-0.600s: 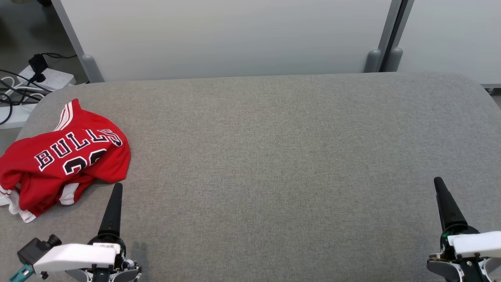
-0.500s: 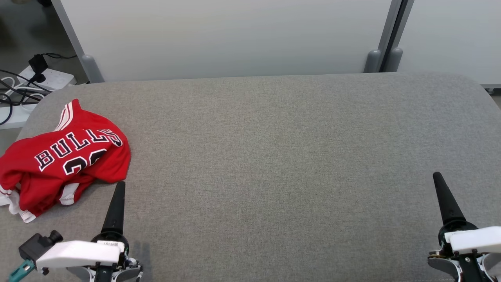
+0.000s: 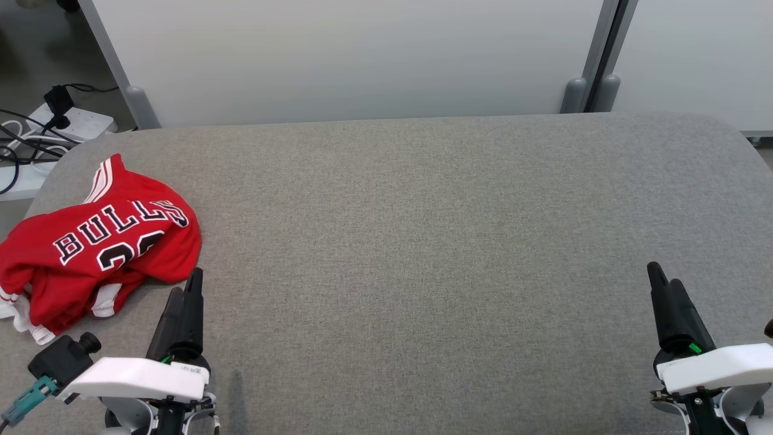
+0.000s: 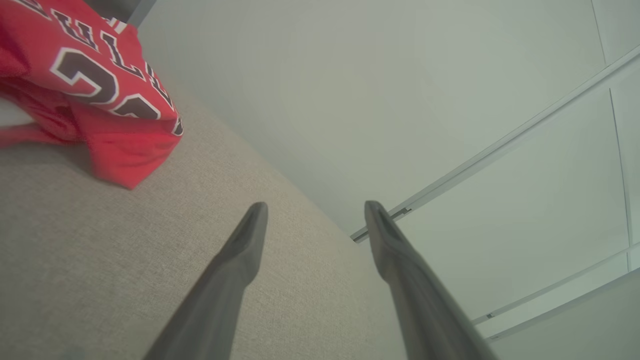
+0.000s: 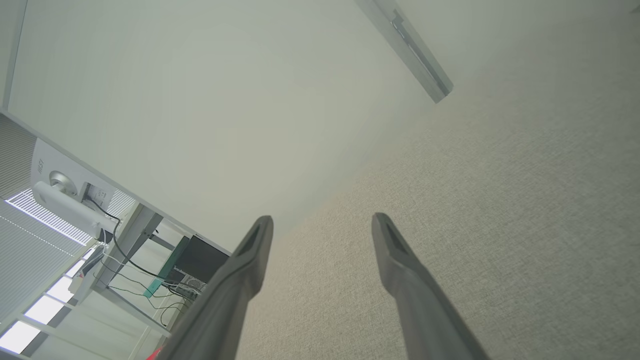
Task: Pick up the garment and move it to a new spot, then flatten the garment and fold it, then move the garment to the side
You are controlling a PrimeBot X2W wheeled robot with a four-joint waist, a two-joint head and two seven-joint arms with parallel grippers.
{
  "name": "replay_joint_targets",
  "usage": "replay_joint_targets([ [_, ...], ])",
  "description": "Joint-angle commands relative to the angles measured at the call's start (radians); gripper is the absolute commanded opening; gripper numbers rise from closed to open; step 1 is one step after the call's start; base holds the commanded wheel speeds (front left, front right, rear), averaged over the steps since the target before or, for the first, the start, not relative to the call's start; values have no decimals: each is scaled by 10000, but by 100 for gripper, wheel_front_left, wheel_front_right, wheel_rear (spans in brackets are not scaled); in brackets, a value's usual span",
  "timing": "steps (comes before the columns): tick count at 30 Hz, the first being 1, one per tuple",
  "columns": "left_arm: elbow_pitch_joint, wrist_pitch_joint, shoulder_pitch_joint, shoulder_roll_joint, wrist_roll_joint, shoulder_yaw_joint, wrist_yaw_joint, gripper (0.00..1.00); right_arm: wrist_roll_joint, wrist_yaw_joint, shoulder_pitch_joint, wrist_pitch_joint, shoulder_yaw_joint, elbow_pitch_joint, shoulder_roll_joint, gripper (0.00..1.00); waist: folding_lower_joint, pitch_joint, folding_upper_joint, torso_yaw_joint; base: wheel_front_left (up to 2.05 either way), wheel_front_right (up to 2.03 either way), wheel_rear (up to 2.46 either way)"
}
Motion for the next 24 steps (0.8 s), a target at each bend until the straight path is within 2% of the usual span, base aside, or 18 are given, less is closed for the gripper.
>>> replay_joint_targets([
  [1,-362,-123,-428,167,374,82,57,100,-385,48,-377,-171,103,-324,-177,100,-1,1,-1,-1,0,0,0],
  [24,-279,-829,-197,606,4103,-546,768,100,-3873,57,-21,-876,454,89,-72,100,-1,-10,-1,18,0,0,0],
])
